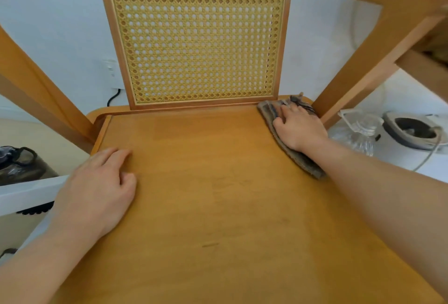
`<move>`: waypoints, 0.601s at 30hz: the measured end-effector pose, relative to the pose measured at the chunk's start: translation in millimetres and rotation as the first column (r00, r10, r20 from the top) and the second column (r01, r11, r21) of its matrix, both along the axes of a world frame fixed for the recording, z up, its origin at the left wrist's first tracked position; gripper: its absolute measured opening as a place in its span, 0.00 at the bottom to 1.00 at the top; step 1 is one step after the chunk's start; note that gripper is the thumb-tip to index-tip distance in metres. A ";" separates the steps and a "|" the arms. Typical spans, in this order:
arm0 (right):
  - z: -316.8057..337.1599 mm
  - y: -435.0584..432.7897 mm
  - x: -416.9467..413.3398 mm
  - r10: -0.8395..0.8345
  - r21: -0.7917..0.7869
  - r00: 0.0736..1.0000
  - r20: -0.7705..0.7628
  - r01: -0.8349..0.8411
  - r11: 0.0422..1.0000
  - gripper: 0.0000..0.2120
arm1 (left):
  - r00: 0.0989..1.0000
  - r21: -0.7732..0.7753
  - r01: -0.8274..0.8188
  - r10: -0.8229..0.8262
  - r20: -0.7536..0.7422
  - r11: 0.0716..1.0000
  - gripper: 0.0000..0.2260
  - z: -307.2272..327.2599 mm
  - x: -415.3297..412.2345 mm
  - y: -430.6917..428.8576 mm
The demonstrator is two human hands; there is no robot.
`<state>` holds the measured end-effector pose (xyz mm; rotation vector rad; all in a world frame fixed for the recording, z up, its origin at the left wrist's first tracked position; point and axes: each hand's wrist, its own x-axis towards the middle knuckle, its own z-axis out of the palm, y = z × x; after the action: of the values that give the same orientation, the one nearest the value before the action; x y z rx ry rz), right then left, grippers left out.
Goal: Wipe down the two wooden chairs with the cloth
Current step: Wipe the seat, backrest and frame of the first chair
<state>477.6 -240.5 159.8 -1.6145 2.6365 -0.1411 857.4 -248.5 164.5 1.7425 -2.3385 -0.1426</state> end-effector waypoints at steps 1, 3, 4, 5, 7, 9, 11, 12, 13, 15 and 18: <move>0.1 -0.3 2.2 -0.047 -0.006 0.999 0.009 0.047 0.999 0.30 | 1.000 -0.003 0.006 -0.006 0.000 1.000 0.22 -1.0 -0.1 -0.6; 1.3 3.9 9.8 -0.117 -0.002 0.993 0.030 0.118 0.993 0.30 | 1.000 -0.003 0.007 -0.007 -0.008 1.000 0.21 -3.6 1.3 -2.7; 1.5 9.8 14.7 -0.134 0.001 0.990 0.038 0.134 0.991 0.30 | 1.000 0.001 0.005 -0.005 -0.020 1.000 0.21 -5.0 2.3 -4.0; 2.0 18.6 20.4 -0.130 0.002 0.991 0.043 0.130 0.991 0.30 | 0.999 0.009 0.002 -0.002 -0.037 1.000 0.21 -6.0 3.1 -5.9; 1.4 44.6 29.1 -0.069 0.010 0.997 0.047 0.069 0.998 0.30 | 0.998 0.011 0.012 -0.012 -0.061 1.000 0.20 -8.0 4.2 -8.8; 0.6 74.6 28.9 -0.011 0.016 0.999 0.041 0.010 1.000 0.30 | 0.997 -0.011 0.022 -0.022 -0.074 1.000 0.18 -11.6 5.2 -11.2; 2.2 99.3 24.5 -0.033 0.015 0.998 0.047 0.032 0.999 0.30 | 0.997 -0.020 0.022 -0.023 -0.076 1.000 0.18 -14.5 6.5 -13.0; 3.2 108.7 23.0 -0.069 0.016 0.996 0.060 0.068 0.998 0.30 | 0.997 -0.023 0.022 -0.024 -0.075 0.999 0.18 -14.3 6.3 -13.5; 3.6 115.9 22.6 -0.109 0.022 0.991 0.072 0.108 0.994 0.30 | 0.997 -0.028 0.021 -0.023 -0.075 0.999 0.18 -13.6 5.6 -13.5; 3.2 125.7 29.6 -0.190 0.029 0.980 0.066 0.189 0.982 0.30 | 0.997 -0.046 0.017 -0.021 -0.070 0.999 0.18 -11.7 2.7 -10.7; 2.4 130.8 79.6 -0.180 0.027 0.982 0.050 0.179 0.983 0.31 | 1.000 -0.078 -0.007 0.004 -0.029 0.997 0.19 -6.7 -2.1 -3.0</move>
<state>557.2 -109.7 162.2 -1.3450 2.7291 -0.1575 855.3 -251.5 157.8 1.6987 -2.2869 -0.0744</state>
